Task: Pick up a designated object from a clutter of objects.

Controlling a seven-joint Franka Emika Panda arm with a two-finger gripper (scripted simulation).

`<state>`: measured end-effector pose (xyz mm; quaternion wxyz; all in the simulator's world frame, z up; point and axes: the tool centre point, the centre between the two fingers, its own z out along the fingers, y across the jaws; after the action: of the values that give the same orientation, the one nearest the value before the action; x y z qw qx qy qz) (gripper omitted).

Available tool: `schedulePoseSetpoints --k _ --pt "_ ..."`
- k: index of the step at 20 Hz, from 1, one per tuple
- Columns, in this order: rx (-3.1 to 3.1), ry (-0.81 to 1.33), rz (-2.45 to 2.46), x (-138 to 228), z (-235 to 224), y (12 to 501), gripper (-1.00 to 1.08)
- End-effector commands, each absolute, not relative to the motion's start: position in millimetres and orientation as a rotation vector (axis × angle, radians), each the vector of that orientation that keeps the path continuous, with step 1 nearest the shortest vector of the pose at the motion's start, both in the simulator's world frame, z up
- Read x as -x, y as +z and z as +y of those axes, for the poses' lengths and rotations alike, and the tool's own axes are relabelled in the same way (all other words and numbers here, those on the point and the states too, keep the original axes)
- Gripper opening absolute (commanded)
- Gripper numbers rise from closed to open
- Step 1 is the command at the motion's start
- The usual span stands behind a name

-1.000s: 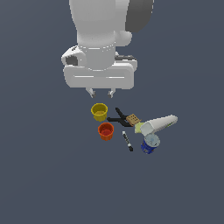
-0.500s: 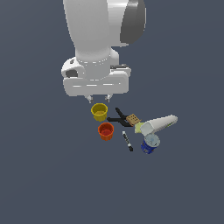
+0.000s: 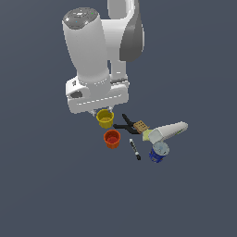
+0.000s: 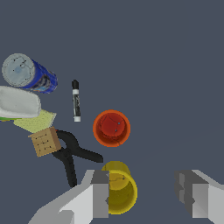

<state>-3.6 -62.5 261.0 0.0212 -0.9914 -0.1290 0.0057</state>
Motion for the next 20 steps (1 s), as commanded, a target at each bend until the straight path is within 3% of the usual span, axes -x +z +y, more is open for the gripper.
schedulePoseSetpoints --k 1,20 --pt "3.054 0.033 -0.478 7.9 -66.7 248.9 0.28" --pt "2.828 0.107 -1.013 50.1 -93.4 163.1 0.28"
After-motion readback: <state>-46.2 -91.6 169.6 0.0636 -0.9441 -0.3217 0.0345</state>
